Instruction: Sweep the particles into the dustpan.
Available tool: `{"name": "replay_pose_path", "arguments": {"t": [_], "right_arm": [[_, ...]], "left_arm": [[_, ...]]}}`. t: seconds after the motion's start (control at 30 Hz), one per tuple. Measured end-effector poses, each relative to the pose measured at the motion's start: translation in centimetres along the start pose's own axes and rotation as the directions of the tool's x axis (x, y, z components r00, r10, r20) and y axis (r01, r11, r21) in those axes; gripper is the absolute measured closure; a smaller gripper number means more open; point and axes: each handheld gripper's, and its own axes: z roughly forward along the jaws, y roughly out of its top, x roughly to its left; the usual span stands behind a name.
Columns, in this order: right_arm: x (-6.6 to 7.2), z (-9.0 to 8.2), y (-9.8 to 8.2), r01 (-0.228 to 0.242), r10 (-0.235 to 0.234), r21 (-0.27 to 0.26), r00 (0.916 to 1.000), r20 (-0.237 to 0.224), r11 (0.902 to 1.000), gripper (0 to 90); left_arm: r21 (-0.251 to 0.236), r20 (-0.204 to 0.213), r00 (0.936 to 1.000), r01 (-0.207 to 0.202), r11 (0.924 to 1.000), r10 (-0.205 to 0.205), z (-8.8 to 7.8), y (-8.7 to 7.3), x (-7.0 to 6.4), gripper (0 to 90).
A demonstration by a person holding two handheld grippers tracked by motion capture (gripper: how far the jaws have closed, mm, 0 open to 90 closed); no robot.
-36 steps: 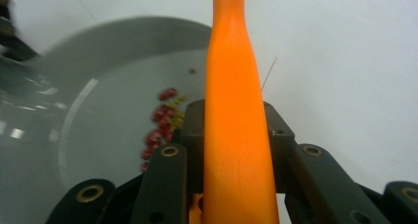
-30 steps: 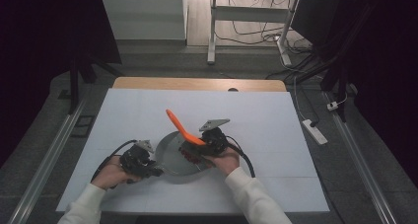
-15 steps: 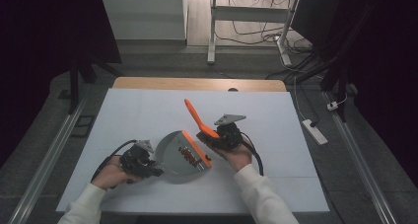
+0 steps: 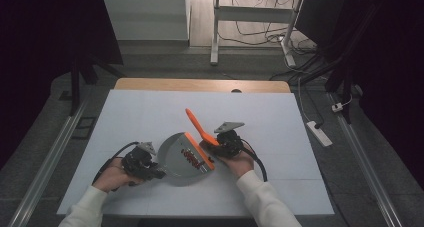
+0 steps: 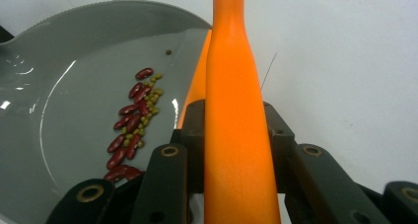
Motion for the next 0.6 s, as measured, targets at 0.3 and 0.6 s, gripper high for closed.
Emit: {"name": "replay_pose_path", "arguments": {"t": [0.3, 0.6], "right_arm": [[0.5, 0.1, -0.1, -0.013, 0.013, -0.007, 0.9999, -0.01, 0.9999, 70.2], [1.2, 0.1, 0.2, -0.041, 0.039, -0.034, 0.9973, -0.063, 0.9986, 70.2]], "left_arm": [[0.001, 0.0, 1.0, 0.0, 1.0, 0.0, 0.0, 0.0, 0.0, 61.8], [0.004, -0.001, 1.0, -0.001, 1.0, 0.001, 0.0, 0.0, 0.0, 61.9]]}}
